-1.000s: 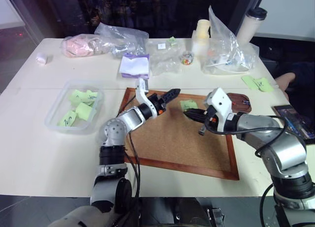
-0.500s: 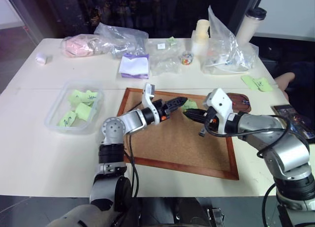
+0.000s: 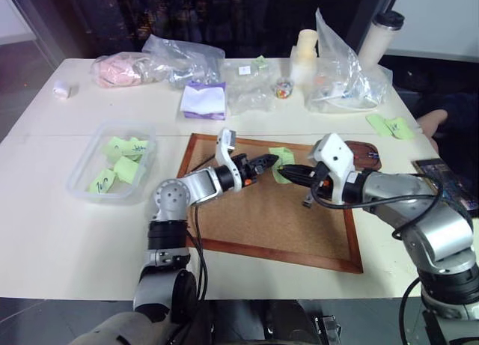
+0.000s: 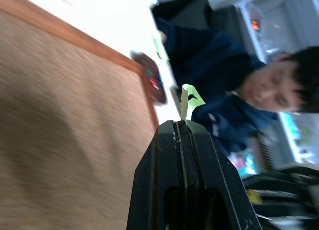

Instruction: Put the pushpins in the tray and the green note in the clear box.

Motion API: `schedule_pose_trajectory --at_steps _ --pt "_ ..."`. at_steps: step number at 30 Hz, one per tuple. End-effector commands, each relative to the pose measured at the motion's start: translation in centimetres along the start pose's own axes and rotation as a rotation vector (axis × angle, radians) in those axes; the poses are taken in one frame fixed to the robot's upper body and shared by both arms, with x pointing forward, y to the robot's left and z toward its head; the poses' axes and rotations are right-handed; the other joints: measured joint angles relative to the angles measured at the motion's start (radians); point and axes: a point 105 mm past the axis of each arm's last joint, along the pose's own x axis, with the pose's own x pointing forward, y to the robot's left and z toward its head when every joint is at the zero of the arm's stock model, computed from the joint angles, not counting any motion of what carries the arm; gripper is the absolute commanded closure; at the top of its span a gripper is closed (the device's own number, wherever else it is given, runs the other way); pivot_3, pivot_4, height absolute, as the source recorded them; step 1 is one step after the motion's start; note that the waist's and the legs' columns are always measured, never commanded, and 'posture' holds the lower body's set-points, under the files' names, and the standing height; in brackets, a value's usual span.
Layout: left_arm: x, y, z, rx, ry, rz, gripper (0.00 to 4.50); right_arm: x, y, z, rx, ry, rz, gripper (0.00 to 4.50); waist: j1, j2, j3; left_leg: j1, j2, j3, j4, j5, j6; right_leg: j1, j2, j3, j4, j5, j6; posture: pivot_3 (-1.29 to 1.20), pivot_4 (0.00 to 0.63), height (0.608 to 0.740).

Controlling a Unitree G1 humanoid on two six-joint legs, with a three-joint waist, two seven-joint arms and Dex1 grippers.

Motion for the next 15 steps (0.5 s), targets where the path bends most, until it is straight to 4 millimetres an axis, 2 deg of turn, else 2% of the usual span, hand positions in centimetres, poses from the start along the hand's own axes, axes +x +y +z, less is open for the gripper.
schedule_pose_trajectory --at_steps 1,3,6,10,12,15 --pt "0.0 0.4 0.3 0.091 -0.029 0.022 4.45 -1.8 -1.7 3.3 -0.039 -0.1 -0.073 4.5 0.0 0.0 0.0 0.0 0.0 0.0 0.0 0.0 0.0 0.0 0.0 0.0 0.0 0.0 0.0 0.0 0.15 0.74" --pt "-0.1 0.8 0.4 0.12 -0.039 0.038 4.45 -2.7 -3.0 4.2 -0.013 -0.133 -0.118 4.5 0.001 0.0 0.0 0.0 0.0 0.0 0.0 0.0 0.0 0.0 0.0 0.0 0.0 0.0 0.0 0.0 0.15 0.74" --pt "-0.4 0.7 0.7 0.337 -0.05 0.062 4.45 -4.0 -5.5 4.4 0.038 -0.162 -0.211 4.5 0.002 0.0 0.0 0.0 0.0 0.0 0.0 0.0 0.0 0.0 0.0 0.0 0.0 0.0 0.0 0.0 0.15 0.74" --pt "-1.3 -1.8 0.7 0.745 -0.056 0.002 4.45 -5.9 -11.2 1.7 0.207 -0.18 -0.444 4.5 0.002 0.0 0.0 0.0 0.0 0.001 -0.001 0.0 0.0 0.001 -0.001 0.0 -0.001 0.0 0.0 0.0 0.15 0.74" --pt "-2.3 -2.5 0.3 0.848 -0.036 -0.035 4.45 -6.4 -12.9 0.2 0.266 -0.169 -0.508 4.5 0.002 0.001 0.0 0.0 0.0 0.002 -0.001 0.0 0.0 0.0 -0.001 0.001 -0.001 0.0 0.0 0.0 0.15 0.74" --pt "-3.8 -2.8 0.0 0.936 -0.019 -0.045 4.45 -6.6 -14.2 -1.9 0.294 -0.131 -0.558 4.5 0.0 0.002 0.0 0.0 0.0 0.003 -0.002 0.0 0.0 0.0 -0.001 0.001 -0.001 0.0 0.0 0.0 0.15 0.74"
